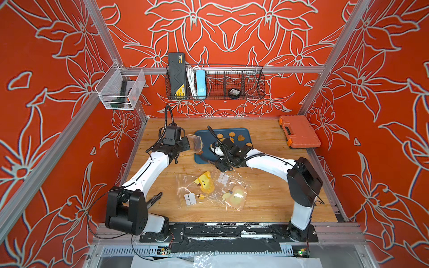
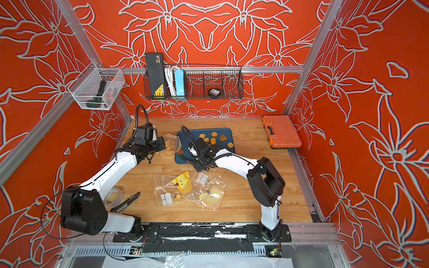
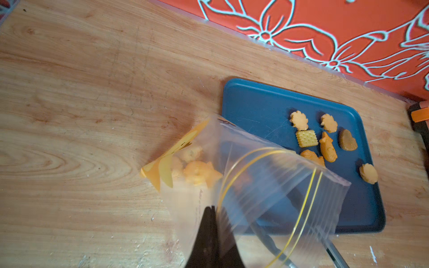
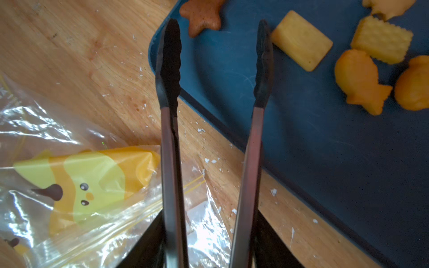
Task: Put the cookies into a resealable bag to prevent moisture
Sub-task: Pick up the cookie from the tray, then place the cookie in the ziploc bag.
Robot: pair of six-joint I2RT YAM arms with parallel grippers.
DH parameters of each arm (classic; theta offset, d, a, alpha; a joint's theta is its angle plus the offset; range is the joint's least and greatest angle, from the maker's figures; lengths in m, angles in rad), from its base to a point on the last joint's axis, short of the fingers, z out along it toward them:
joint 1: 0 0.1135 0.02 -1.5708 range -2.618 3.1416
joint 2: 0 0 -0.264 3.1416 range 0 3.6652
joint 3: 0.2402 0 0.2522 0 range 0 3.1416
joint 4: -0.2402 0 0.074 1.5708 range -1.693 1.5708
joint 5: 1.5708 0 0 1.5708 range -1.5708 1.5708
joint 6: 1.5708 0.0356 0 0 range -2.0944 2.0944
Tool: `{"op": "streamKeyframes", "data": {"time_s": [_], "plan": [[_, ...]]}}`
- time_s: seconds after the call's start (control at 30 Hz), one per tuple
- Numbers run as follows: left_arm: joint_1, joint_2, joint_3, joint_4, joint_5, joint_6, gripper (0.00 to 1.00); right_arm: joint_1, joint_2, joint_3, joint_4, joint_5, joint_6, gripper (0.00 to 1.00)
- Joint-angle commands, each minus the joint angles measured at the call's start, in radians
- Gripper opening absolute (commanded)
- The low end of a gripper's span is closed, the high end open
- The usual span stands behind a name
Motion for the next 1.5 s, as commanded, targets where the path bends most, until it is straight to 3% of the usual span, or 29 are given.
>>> {"op": "streamKeyframes", "data": {"time_s": [0.0,0.23,0.4,0.77,0.9,1.03,1.2,1.47], "plan": [[0.009,-0.021,0.0,0.016,-0.006,-0.008,0.0,0.001,0.047,0.071,-0.023,-0.018,-0.036,0.55],[0.013,-0.019,0.0,0.017,0.004,-0.007,0.0,0.0,0.13,0.164,-0.065,-0.003,-0.053,0.47],[0.015,-0.012,0.002,0.017,0.016,0.004,0.0,0.0,0.091,0.129,-0.046,0.025,-0.038,0.39],[0.009,0.062,0.028,0.017,0.191,0.041,0.0,0.0,-0.246,-0.168,0.066,0.24,0.055,0.37],[-0.002,0.083,0.037,0.01,0.215,0.049,0.0,0.0,-0.372,-0.242,0.097,0.218,0.061,0.37],[-0.011,0.096,0.043,0.001,0.221,0.053,0.0,0.002,-0.435,-0.263,0.13,0.11,0.045,0.37],[-0.021,0.105,0.046,-0.004,0.222,0.06,0.0,0.002,-0.374,-0.207,0.118,-0.017,0.022,0.36],[-0.031,0.104,0.048,-0.004,0.226,0.066,0.0,0.002,-0.192,-0.039,0.041,-0.001,0.012,0.35]]}}
